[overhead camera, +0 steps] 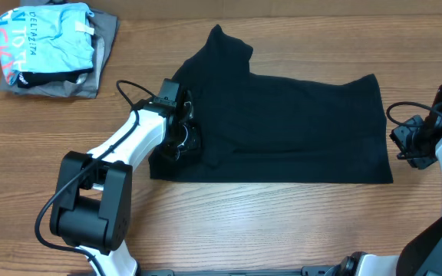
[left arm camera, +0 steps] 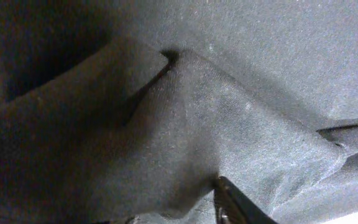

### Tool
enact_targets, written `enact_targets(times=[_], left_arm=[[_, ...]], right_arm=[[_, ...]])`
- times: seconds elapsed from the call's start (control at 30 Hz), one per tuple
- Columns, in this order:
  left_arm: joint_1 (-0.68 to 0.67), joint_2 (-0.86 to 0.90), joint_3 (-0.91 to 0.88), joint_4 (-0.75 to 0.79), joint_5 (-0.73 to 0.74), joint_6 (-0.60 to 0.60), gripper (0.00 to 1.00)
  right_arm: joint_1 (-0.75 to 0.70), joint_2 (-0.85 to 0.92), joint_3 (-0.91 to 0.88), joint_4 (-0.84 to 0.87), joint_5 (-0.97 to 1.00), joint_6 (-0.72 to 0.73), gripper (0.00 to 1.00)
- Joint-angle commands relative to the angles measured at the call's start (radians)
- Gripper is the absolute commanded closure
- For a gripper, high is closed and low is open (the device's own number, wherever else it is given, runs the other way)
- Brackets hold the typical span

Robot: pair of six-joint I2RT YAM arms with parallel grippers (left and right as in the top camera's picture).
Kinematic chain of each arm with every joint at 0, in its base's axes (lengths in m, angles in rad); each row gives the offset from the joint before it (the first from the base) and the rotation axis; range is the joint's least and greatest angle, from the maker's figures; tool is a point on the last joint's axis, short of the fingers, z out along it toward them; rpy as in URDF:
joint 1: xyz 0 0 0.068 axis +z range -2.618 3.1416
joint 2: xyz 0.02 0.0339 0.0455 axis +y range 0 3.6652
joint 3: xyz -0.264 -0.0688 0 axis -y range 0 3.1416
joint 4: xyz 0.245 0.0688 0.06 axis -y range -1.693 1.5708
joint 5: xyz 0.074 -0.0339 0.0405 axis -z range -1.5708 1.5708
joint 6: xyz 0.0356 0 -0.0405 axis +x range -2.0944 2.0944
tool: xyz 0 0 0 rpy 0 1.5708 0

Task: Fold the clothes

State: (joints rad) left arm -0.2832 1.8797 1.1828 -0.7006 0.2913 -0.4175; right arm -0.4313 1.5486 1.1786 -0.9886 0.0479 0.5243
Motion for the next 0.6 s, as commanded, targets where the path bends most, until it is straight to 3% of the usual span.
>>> enact_targets(times=[0.0,0.13,0.27,0.57], left_arm=[[0.003,0.013,0.006,0.014,-0.013,0.014,0.65],[0.003,0.013,0.006,0.061,-0.012,0.027,0.84],[0.003,0.013,0.006,0.119,-0.010,0.029,0.96],[0.002,0.013,0.006,0.286,-0.011,0.029,0.93]], right_arm=[[-0.001,-0.006,0.013,0.002,-0.005,-0.002,0.58],[-0.001,-0.006,0.013,0.003,-0.005,-0.002,0.59],[-0.001,-0.006,0.013,0.002,-0.005,-0.002,0.59],[-0.001,-0.006,0.013,-0.005,-0.005,-0.002,0.60]])
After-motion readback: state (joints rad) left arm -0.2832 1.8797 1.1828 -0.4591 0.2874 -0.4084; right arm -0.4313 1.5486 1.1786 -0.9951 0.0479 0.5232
